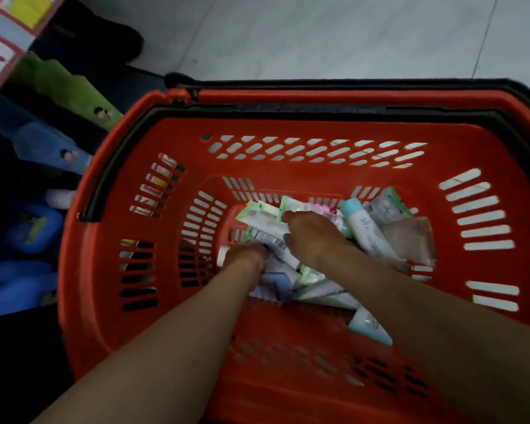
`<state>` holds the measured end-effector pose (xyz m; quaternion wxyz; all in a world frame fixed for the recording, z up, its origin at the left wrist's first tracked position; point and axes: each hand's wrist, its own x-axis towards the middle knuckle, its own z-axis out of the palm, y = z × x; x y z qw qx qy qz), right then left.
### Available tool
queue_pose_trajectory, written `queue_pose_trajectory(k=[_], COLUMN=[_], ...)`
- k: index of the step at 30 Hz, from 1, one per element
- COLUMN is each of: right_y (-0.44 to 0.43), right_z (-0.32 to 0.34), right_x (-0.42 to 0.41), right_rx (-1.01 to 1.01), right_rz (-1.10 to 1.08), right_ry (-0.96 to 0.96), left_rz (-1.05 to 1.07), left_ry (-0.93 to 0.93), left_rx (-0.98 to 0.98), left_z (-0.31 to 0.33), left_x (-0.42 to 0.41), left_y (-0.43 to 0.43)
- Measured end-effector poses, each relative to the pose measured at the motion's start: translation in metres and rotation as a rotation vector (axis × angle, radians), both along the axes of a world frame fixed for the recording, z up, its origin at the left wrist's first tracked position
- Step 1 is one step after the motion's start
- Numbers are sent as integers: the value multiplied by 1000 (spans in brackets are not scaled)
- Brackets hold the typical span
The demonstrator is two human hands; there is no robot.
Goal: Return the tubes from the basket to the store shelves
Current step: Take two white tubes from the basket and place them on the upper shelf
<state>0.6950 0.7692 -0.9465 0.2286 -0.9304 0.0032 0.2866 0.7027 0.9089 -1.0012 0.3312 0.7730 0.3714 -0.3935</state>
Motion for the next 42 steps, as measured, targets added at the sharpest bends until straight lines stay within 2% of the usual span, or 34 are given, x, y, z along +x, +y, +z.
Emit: queue_pose_trajectory(k=[3, 5, 9, 13, 16, 20, 23, 25, 30, 33, 37, 42], right_y=[29, 44, 58, 52, 53, 38, 15, 3, -8, -11, -7, 15], right_z=[-4, -12, -36, -43, -39, -24, -1, 12, 60, 100, 163, 226], right_x=[2, 2, 5, 16, 18, 11, 5, 2, -8, -19, -38, -55], right_rx=[-170, -240, -360, -384, -306, -56, 351, 607, 870, 1136, 1468, 1641], right_rz=[206, 266, 212, 88, 28, -107, -418, -579, -817, -995, -1042, -897], right_ry=[-113, -116, -123, -83, 56, 247, 350, 354, 385, 421, 352, 295], left_rz=[44, 105, 315, 199, 174, 173, 283, 341, 570, 621, 629, 613], left_ry=[-8, -35, -16, -28, 30, 87, 10, -34, -101, -210, -329, -512], left_rx=[27, -17, -164, -216, -261, -354, -452, -522, -765, -912, -1034, -1189], left_z=[-59, -44, 3, 3, 8, 16, 38, 61, 132, 180, 231, 290], left_x=[4, 8, 5, 5, 5, 4, 9, 15, 14, 5, -14, -36], left_y=[12, 12, 4, 2, 8, 15, 7, 0, 6, 17, 38, 61])
